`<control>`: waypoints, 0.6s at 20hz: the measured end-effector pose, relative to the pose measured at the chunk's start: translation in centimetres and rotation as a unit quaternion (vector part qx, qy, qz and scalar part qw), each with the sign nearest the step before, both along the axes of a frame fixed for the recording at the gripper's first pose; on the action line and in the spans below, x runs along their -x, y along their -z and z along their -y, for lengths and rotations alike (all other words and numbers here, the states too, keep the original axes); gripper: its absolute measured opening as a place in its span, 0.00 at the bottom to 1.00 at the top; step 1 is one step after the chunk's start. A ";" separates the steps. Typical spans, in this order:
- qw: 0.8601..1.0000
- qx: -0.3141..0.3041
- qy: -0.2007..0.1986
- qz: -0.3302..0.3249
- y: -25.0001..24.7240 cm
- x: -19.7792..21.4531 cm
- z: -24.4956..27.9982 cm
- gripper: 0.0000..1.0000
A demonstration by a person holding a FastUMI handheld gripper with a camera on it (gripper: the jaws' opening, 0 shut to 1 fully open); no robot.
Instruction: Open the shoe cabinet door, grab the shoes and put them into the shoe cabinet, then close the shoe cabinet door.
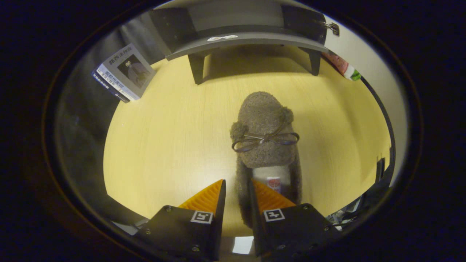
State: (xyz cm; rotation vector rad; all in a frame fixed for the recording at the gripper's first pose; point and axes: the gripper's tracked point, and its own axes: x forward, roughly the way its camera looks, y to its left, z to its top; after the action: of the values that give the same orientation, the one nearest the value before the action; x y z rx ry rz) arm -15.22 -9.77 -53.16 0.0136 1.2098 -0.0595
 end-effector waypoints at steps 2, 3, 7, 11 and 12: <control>1.000 0.021 -0.007 0.006 0.5 -0.1 0.5 0.35; 0.999 0.037 -0.012 0.011 0.4 -0.2 0.9 0.33; 0.998 0.045 -0.009 0.036 1.2 -0.6 1.7 0.11; 0.998 0.021 0.007 0.059 0.0 -0.6 1.5 0.00; 0.998 0.022 0.008 0.063 -0.4 -0.7 1.7 0.00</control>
State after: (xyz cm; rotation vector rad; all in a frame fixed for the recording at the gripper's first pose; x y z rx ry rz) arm -14.54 -11.42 -52.78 -0.0116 1.0820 -0.0976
